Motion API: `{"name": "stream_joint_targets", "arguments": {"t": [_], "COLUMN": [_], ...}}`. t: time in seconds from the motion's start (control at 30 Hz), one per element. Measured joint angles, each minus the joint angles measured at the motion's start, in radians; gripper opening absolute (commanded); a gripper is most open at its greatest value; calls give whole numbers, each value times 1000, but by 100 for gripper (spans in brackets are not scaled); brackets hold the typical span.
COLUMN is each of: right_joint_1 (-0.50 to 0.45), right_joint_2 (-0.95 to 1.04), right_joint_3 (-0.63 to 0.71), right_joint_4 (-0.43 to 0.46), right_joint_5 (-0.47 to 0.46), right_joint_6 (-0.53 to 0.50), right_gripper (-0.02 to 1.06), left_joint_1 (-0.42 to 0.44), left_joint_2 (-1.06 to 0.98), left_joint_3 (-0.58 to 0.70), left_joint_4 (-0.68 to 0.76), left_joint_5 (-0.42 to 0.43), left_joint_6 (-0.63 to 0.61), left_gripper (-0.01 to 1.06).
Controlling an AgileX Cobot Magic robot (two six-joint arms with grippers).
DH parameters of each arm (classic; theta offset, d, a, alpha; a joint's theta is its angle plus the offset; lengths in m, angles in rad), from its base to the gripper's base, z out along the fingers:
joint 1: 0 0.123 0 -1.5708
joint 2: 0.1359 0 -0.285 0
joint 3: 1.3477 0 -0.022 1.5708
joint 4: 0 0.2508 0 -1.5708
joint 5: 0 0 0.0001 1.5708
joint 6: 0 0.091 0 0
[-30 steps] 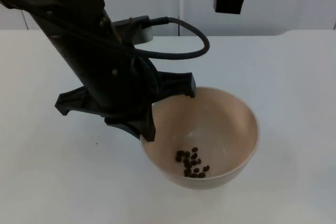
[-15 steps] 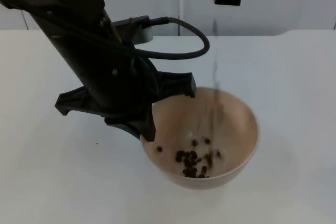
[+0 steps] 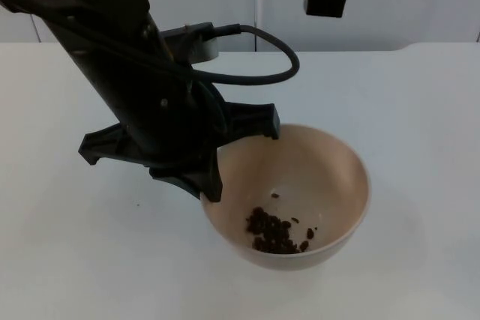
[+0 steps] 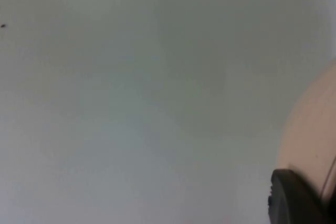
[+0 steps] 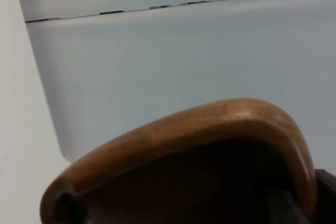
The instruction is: Pick up the bowl with the left hand and pour the coffee beans from the cup into the bowl with the right hand.
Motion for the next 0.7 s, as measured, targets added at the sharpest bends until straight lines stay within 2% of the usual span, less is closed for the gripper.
{"name": "stream_joint_targets", "arguments": {"t": [0.7], "right_joint_1": [-4], "right_joint_2": [0], "right_joint_3": [0], "right_joint_4": [90], "right_joint_5": [0], "right_joint_6": [39], "right_gripper": [0], "left_joint_1": [0], "left_joint_2": [0], "left_joint_3": [0], "left_joint_4": [0], "left_joint_5": [-2], "left_joint_6": [0], "left_gripper": [0]}}
